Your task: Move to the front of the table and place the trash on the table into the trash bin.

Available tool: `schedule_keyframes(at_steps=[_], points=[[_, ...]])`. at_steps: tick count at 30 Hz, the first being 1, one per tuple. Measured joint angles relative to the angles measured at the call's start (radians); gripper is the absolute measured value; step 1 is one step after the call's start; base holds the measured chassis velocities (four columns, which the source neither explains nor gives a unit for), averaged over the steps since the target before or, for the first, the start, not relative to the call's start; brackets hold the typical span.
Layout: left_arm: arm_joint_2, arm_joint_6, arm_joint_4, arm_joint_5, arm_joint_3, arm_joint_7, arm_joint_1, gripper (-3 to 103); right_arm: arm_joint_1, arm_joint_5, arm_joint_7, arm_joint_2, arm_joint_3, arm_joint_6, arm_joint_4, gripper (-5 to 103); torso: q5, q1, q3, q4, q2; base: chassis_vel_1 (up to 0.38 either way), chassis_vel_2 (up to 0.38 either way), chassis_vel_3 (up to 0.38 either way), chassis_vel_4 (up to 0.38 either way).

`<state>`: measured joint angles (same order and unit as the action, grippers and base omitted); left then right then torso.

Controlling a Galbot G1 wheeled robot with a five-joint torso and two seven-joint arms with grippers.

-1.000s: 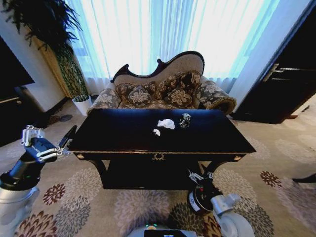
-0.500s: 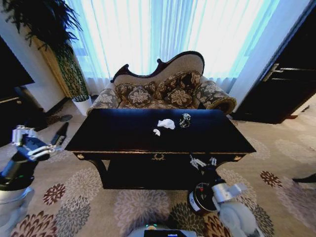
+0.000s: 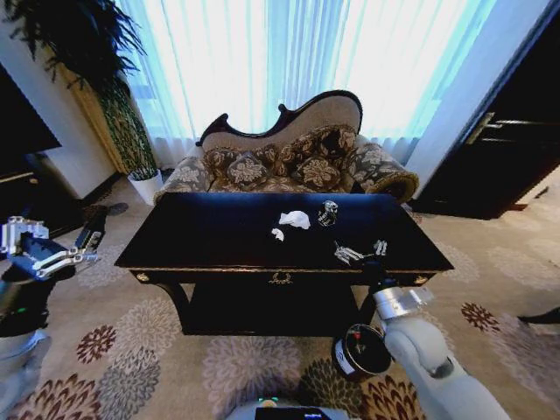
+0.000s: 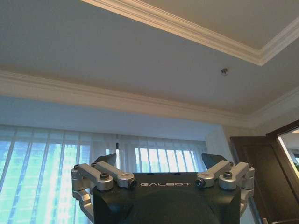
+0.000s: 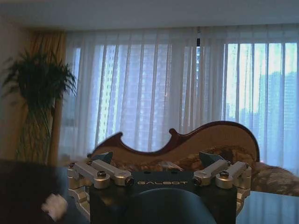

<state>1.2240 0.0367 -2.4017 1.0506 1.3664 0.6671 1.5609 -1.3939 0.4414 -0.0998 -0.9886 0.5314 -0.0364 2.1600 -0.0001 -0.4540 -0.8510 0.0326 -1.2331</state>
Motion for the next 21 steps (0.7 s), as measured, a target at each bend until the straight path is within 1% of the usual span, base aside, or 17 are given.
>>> schedule_keyframes(at_steps=[1,5,6,9,11,15,16,20,21], points=[[0.0,0.0,0.0,0.0,0.0,0.0,0.0,100,0.0,0.0,0.0,0.0,0.0,0.0,0.0,100,0.0,0.0,0.0,0.0,0.0,0.0,0.0,0.0,0.0],[0.013,0.019,0.033,-0.007,0.001,-0.001,0.005,100,0.061,0.015,-0.022,0.044,-0.049,0.014,-0.064,100,-0.0002,0.0,0.0,0.0001,0.0,0.0,0.0,0.0,0.0],[0.013,0.019,0.033,-0.007,0.001,-0.001,0.005,100,0.061,0.015,-0.022,0.044,-0.049,0.014,-0.064,100,-0.0002,0.0,0.0,0.0001,0.0,0.0,0.0,0.0,0.0],[0.023,0.031,0.052,-0.012,0.012,-0.001,0.015,100,0.157,0.027,-0.032,0.072,-0.109,0.03,-0.133,100,-0.0002,0.0,0.0,-0.0003,0.0,0.0,0.0,0.0,0.0],[0.024,0.033,0.055,-0.013,0.016,0.0,0.017,100,0.185,0.033,-0.033,0.08,-0.125,0.032,-0.154,100,-0.0001,0.0,0.0,-0.0004,0.0,0.0,0.0,0.0,0.0],[0.019,0.033,0.066,-0.018,0.025,0.001,0.018,100,0.286,0.078,-0.036,0.123,-0.195,0.034,-0.246,100,-0.0001,0.0,0.0,-0.0003,0.0,0.0,0.0,0.0,0.0],[0.019,0.033,0.066,-0.018,0.025,0.001,0.018,100,0.286,0.078,-0.036,0.123,-0.195,0.034,-0.246,100,-0.0001,0.0,0.0,-0.0003,0.0,0.0,0.0,0.0,0.0],[0.019,0.035,0.089,-0.045,0.013,0.002,0.016,100,0.364,0.14,-0.036,0.147,-0.262,0.034,-0.306,100,0.0001,0.0,0.0,-0.0002,0.0,0.0,0.0,0.0,0.0],[0.019,0.035,0.089,-0.045,0.013,0.002,0.016,100,0.364,0.14,-0.036,0.147,-0.262,0.034,-0.306,100,0.0001,0.0,0.0,-0.0002,0.0,0.0,0.0,0.0,0.0]])
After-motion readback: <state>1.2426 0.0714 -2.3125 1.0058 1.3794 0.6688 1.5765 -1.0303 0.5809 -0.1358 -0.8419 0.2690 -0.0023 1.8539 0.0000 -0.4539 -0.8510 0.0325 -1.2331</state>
